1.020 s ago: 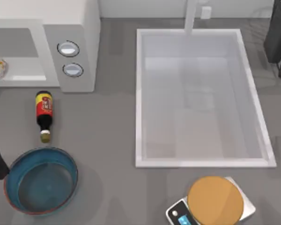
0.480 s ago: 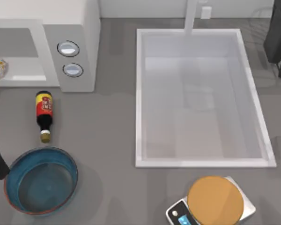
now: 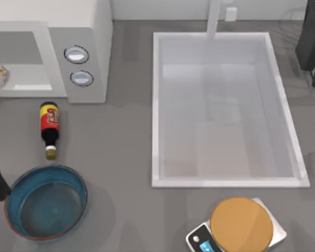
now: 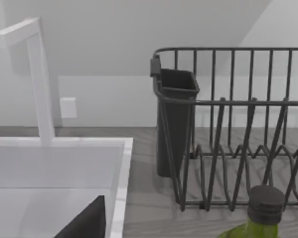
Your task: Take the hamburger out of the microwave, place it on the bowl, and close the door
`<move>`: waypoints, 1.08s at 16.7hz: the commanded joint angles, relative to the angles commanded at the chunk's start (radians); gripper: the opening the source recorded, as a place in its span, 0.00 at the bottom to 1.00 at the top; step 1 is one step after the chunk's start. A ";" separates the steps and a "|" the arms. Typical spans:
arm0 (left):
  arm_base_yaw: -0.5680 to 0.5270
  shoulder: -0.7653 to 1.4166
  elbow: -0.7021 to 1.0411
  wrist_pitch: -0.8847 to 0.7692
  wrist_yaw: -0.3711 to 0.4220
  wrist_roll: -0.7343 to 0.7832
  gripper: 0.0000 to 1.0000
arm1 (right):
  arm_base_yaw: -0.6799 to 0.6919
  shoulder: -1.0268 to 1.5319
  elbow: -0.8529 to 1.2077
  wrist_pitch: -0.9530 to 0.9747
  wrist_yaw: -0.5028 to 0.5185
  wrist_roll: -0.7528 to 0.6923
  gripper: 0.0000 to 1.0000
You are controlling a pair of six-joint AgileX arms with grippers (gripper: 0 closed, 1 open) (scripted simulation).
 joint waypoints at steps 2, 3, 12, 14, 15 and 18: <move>0.000 0.000 0.000 0.000 0.000 0.000 1.00 | 0.000 0.000 0.000 0.000 0.000 0.000 1.00; 0.000 0.000 0.000 0.000 0.000 0.000 1.00 | 0.000 0.000 0.000 0.000 0.000 0.000 1.00; 0.015 0.153 0.065 0.090 0.019 0.007 1.00 | 0.000 0.000 0.000 0.000 0.000 0.000 1.00; 0.028 0.287 0.118 0.162 0.033 0.013 1.00 | 0.000 0.000 0.000 0.000 0.000 0.000 1.00; 0.036 0.369 0.149 0.204 0.042 0.016 1.00 | 0.000 0.000 0.000 0.000 0.000 0.000 1.00; 0.064 0.656 0.256 0.349 0.071 0.028 1.00 | 0.000 0.000 0.000 0.000 0.000 0.000 1.00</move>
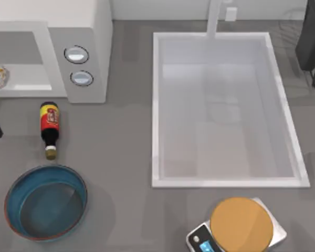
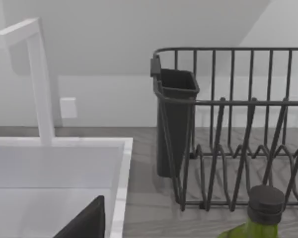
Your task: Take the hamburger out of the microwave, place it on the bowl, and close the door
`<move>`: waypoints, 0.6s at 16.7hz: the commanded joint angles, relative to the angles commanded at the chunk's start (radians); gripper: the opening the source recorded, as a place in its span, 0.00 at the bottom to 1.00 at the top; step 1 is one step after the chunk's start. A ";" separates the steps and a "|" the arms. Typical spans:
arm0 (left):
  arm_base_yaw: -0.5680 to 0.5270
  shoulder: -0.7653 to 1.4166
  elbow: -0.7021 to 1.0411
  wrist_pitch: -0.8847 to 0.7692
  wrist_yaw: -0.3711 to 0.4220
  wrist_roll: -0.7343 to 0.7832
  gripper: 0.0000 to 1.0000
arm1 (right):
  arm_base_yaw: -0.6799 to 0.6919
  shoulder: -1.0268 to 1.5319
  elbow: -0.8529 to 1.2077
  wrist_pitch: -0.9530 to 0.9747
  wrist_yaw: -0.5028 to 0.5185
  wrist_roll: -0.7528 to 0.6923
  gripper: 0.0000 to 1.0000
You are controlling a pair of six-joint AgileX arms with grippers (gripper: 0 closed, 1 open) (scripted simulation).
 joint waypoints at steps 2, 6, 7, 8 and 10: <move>0.022 0.217 0.079 0.107 0.021 0.009 1.00 | 0.000 0.000 0.000 0.000 0.000 0.000 1.00; 0.069 0.679 0.245 0.330 0.064 0.026 1.00 | 0.000 0.000 0.000 0.000 0.000 0.000 1.00; 0.080 0.795 0.285 0.385 0.075 0.031 1.00 | 0.000 0.000 0.000 0.000 0.000 0.000 1.00; 0.091 0.909 0.325 0.438 0.085 0.035 1.00 | 0.000 0.000 0.000 0.000 0.000 0.000 1.00; 0.112 1.127 0.401 0.541 0.106 0.043 1.00 | 0.000 0.000 0.000 0.000 0.000 0.000 1.00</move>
